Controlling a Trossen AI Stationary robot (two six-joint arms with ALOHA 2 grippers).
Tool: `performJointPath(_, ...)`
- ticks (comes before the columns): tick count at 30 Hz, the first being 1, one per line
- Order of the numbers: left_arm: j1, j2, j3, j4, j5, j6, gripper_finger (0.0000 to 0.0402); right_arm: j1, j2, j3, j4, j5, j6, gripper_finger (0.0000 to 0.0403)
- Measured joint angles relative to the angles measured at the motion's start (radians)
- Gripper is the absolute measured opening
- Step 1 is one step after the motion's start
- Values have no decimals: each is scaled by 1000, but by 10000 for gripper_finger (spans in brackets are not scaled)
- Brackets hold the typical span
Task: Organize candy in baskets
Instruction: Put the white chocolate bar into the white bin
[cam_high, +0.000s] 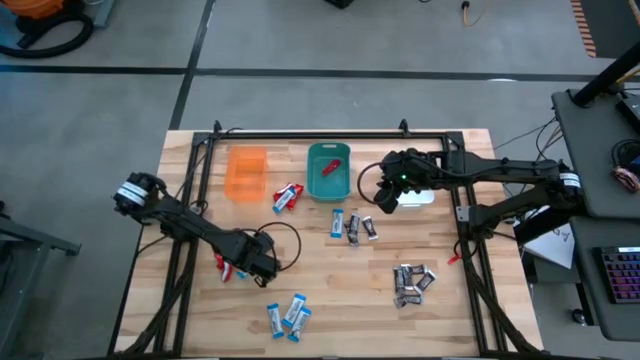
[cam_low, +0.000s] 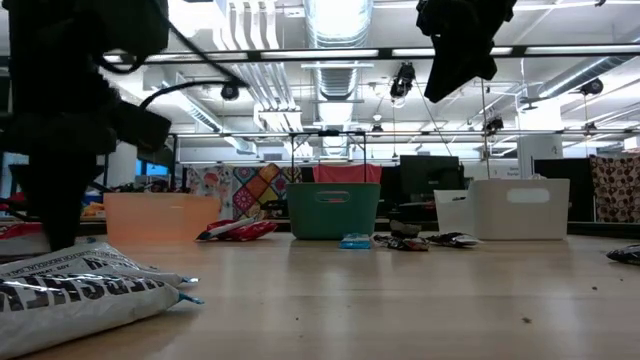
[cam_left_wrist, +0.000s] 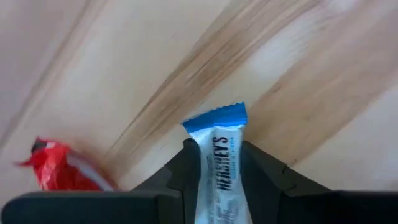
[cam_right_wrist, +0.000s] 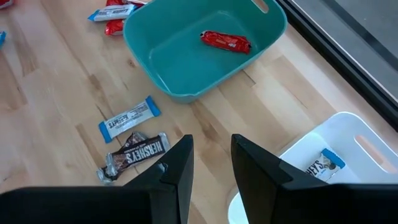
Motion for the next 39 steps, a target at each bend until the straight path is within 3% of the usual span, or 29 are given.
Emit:
performJointPath(8, -1, -146, 53, 91, -143, 197, 76, 71, 0, 0, 61, 0, -28, 100)
performJointPath(13, 0, -272, 53, 331, -218, 451, 76, 152, 0, -16, 187, 0, -104, 100)
performJointPath(20, 2, -383, 45, 698, -221, 842, 76, 256, 0, -120, 488, 0, -218, 100)
performJointPath(29, 18, -373, 43, 887, -226, 1098, 77, 323, 11, -328, 1030, -1, -388, 100)
performJointPath(39, 41, -280, 42, 987, -425, 1125, 77, 345, 125, -412, 1353, -1, -440, 100)
